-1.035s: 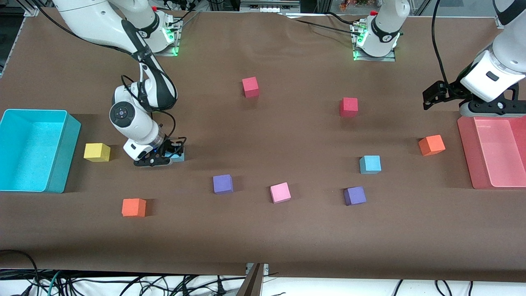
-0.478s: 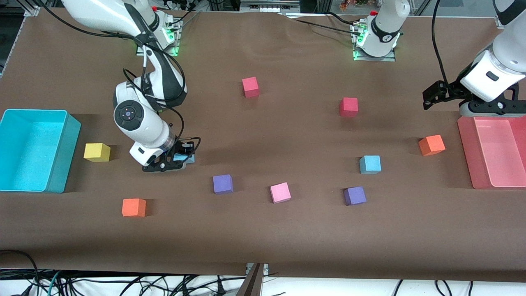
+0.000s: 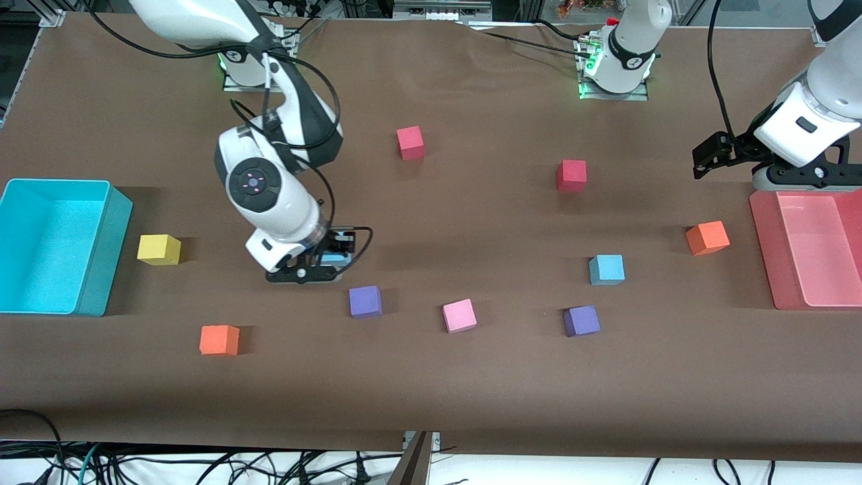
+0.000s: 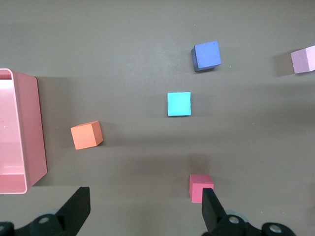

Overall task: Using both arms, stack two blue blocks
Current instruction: 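Carry the light blue cube with the right gripper toward the table middle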

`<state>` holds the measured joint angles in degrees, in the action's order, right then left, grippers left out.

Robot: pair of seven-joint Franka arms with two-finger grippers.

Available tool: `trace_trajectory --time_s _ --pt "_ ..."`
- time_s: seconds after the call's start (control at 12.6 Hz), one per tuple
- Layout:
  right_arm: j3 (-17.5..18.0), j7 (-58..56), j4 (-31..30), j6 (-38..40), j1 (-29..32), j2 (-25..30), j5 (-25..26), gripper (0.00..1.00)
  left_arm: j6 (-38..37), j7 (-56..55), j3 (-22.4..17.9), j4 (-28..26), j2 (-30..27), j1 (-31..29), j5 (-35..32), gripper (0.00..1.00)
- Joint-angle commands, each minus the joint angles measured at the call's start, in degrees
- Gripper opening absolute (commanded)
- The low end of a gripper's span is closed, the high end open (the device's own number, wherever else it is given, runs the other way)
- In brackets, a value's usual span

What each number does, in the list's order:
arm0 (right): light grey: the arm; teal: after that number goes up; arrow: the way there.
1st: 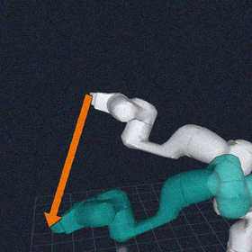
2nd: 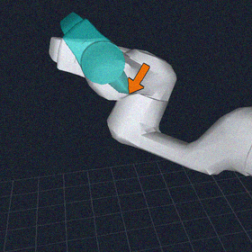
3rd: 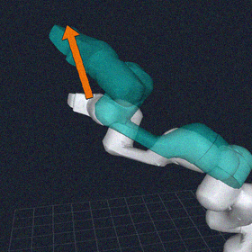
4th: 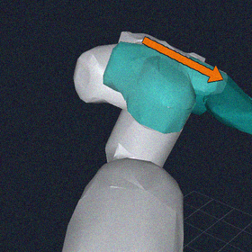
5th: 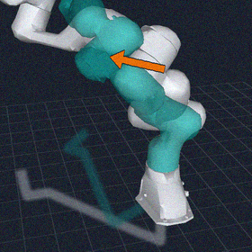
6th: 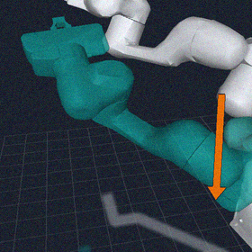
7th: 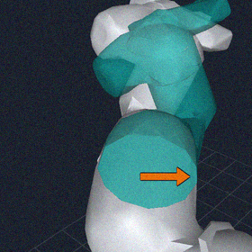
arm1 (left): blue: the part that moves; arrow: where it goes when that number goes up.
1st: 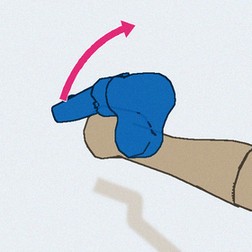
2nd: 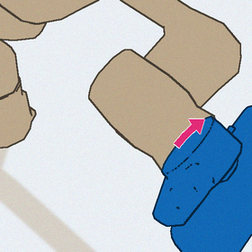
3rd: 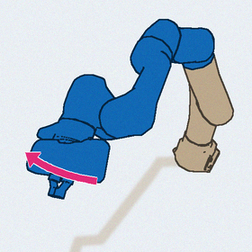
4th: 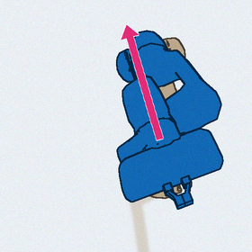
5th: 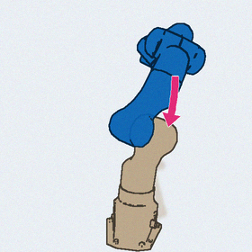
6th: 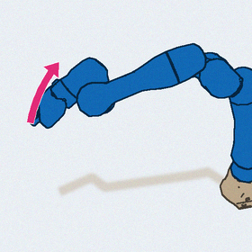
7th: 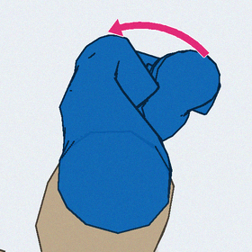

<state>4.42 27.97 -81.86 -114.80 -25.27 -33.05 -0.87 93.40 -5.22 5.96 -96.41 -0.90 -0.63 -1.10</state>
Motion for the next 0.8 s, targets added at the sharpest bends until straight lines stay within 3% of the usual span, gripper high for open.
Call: trace_trajectory --time_s 0.0,0.48,0.72 --pt "0.42 5.14 10.55 2.74 -3.28 -7.09 -0.36 0.49 -1.38 1.27 0.02 1.66 0.63 -0.33 1.45 1.00" --pt "0.50 13.22 24.36 0.21 -12.24 -17.99 -0.45 0.49 -1.55 1.27 0.02 1.66 0.63 -0.33 1.45 1.00" --pt "-0.20 16.84 25.35 -5.59 -17.34 -20.99 -0.36 0.50 -1.91 1.27 0.02 1.66 0.63 -0.33 1.36 1.00"
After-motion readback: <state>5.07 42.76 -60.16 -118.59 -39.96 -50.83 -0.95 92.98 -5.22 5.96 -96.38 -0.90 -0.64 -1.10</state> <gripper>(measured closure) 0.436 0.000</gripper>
